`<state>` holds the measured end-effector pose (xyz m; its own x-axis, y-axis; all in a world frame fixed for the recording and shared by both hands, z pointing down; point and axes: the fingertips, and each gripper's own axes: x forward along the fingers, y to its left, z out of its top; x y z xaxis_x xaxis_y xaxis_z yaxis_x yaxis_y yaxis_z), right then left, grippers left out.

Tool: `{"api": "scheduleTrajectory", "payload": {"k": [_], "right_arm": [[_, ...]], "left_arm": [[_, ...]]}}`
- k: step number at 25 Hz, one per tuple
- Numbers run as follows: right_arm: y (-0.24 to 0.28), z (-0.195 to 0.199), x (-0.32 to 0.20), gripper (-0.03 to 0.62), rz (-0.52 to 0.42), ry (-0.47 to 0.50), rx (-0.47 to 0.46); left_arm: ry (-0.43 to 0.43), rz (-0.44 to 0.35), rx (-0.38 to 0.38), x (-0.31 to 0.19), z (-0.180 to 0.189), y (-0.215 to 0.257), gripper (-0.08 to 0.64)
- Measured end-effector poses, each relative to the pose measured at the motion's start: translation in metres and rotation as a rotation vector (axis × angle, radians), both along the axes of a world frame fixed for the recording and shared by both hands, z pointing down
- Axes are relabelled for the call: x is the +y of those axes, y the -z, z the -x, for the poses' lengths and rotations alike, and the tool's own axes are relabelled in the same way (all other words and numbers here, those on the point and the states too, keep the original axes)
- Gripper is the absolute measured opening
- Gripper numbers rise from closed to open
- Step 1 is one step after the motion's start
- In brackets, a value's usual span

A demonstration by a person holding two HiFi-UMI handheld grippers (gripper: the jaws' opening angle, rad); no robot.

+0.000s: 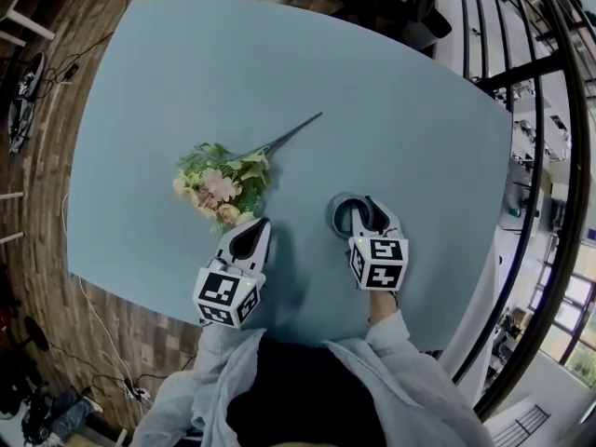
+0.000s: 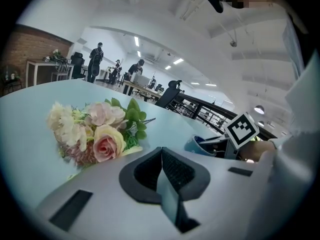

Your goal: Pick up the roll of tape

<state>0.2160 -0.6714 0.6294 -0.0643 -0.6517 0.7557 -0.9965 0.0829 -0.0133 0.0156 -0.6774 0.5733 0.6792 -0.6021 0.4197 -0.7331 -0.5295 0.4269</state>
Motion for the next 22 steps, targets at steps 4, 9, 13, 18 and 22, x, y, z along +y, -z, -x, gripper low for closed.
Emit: {"api": "scheduleTrajectory", "payload": {"k": [4,9,13,18,22], "right_arm": [[0.002,-0.001,0.004,0.103,-0.013,-0.034,-0.022],[0.017,0.003,0.006,0.101,-0.059,-0.040,-0.033],[0.032,0.007,0.012,0.100,-0.091,-0.036,-0.036],[0.048,0.009,0.027,0.100,-0.127,-0.031,-0.039],[0.058,0.010,0.040,0.098,-0.152,-0.045,-0.060]], "left_arm": [[0.016,-0.016,-0.008,0.002,0.007,0.002,0.017],[0.035,-0.053,-0.014,0.004,0.015,0.012,0.017],[0.039,-0.085,-0.012,0.012,0.018,0.025,0.017],[0.045,-0.121,-0.016,0.025,0.023,0.038,0.017],[0.051,-0.149,-0.022,0.036,0.027,0.048,0.017]]}}
